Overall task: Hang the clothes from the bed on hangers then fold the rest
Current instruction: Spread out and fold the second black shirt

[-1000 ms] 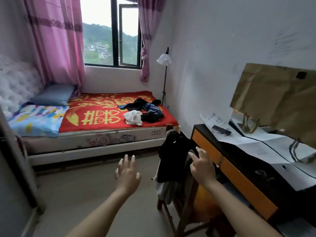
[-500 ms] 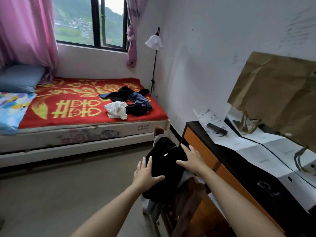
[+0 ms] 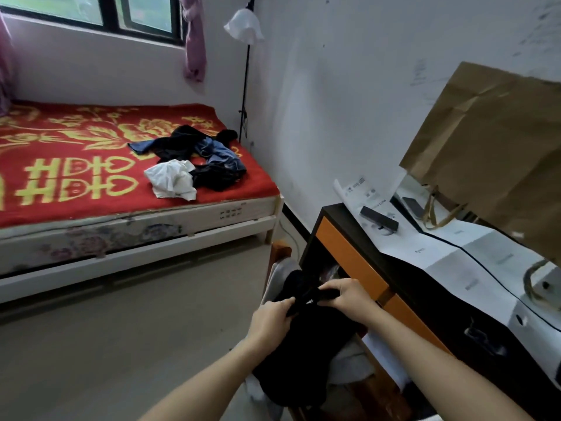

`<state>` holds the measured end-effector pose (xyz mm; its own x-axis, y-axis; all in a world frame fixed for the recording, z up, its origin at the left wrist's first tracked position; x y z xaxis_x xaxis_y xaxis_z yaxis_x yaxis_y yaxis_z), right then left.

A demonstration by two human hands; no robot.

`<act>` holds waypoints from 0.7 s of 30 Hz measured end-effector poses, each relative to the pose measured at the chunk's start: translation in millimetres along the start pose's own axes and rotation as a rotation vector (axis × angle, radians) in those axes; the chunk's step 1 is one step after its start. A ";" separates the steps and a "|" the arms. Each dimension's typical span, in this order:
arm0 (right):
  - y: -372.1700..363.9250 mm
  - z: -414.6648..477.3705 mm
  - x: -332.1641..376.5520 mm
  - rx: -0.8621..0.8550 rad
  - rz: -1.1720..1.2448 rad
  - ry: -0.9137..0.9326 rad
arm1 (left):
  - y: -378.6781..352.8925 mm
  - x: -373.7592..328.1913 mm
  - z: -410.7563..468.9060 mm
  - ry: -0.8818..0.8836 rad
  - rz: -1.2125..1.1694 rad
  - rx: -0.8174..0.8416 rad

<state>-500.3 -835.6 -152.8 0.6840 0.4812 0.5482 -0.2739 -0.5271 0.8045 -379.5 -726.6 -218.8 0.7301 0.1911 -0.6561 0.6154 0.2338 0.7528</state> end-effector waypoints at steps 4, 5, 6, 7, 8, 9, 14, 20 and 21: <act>48.5 16.5 67.4 -0.136 0.057 0.128 | 88.7 -13.9 14.4 -0.097 -0.093 -0.131; 63.2 22.6 94.0 -0.199 0.061 0.189 | 119.0 -15.2 20.7 -0.105 -0.118 -0.198; 76.7 28.1 121.2 -0.252 0.063 0.255 | 150.2 -15.7 26.2 -0.127 -0.137 -0.271; 88.6 33.3 147.1 -0.291 0.073 0.314 | 180.4 -15.8 30.7 -0.157 -0.143 -0.340; 97.7 37.9 170.3 -0.326 0.072 0.370 | 206.7 -15.0 33.9 -0.181 -0.138 -0.391; 103.1 45.6 196.7 -0.349 0.053 0.434 | 235.0 -10.9 33.9 -0.194 -0.117 -0.436; 91.2 91.5 276.9 -0.379 -0.008 0.576 | 320.4 28.8 24.6 -0.146 0.037 -0.600; 26.5 182.3 330.4 -0.210 -0.009 0.635 | 370.4 134.0 18.5 0.022 -0.003 -0.625; 13.2 204.0 341.2 -0.181 -0.010 0.646 | 380.4 156.9 21.1 0.043 -0.039 -0.621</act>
<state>-132.7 -821.2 -1.8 0.1604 0.8378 0.5218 -0.4169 -0.4217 0.8052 -24.6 -627.8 -34.3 0.6896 0.2067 -0.6940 0.3444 0.7495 0.5654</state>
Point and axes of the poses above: each hand's wrist, its own z-axis towards the middle knuckle, its own y-axis out of the back of the hand, x = y × z, the point moved 4 cm from there along z, towards the middle knuckle, and after that the axes turned 4 degrees about -y, right-handed, at the moved point
